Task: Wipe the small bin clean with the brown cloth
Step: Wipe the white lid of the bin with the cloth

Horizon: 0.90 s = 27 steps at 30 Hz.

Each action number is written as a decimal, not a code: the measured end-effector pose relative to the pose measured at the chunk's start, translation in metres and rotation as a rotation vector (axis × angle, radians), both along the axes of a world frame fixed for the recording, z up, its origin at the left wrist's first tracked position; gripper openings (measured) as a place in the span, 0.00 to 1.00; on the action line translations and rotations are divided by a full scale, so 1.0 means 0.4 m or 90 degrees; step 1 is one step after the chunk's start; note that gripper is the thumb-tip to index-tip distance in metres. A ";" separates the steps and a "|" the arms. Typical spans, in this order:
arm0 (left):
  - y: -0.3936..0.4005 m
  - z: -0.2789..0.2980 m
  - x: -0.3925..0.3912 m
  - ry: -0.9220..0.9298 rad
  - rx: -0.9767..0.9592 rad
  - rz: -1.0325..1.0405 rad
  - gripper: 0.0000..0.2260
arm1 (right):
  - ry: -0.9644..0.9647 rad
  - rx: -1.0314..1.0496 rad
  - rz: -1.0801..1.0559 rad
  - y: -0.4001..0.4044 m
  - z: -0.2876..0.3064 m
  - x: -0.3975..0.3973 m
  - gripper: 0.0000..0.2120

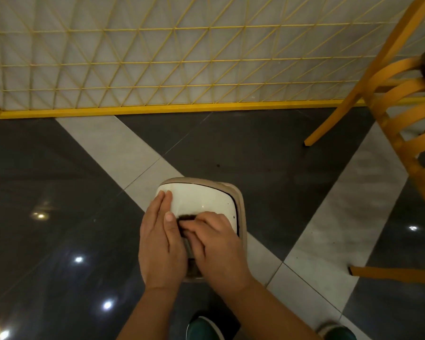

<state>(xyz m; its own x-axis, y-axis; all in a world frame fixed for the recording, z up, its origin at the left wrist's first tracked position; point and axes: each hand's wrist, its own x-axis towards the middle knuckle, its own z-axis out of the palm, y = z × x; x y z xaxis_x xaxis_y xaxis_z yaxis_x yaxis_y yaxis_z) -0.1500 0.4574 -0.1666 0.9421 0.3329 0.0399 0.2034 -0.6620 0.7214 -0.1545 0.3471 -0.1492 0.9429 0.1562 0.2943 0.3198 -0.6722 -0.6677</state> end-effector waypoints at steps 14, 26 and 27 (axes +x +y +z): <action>-0.011 -0.006 0.002 0.008 0.018 0.018 0.25 | 0.426 0.061 -0.267 -0.170 -0.054 0.224 0.11; -0.023 0.013 0.009 0.034 0.059 0.000 0.25 | 0.352 0.072 -0.232 -0.176 -0.066 0.185 0.10; -0.024 0.015 0.012 0.050 0.075 -0.009 0.26 | 0.374 0.057 -0.232 -0.193 -0.078 0.161 0.10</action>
<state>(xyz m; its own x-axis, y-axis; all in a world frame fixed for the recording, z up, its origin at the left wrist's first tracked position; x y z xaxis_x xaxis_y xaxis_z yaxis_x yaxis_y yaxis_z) -0.1450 0.4478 -0.1604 0.9485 0.3168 0.0030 0.2466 -0.7441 0.6209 -0.0900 0.2701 -0.1803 0.9377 -0.2014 -0.2832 -0.3466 -0.6025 -0.7189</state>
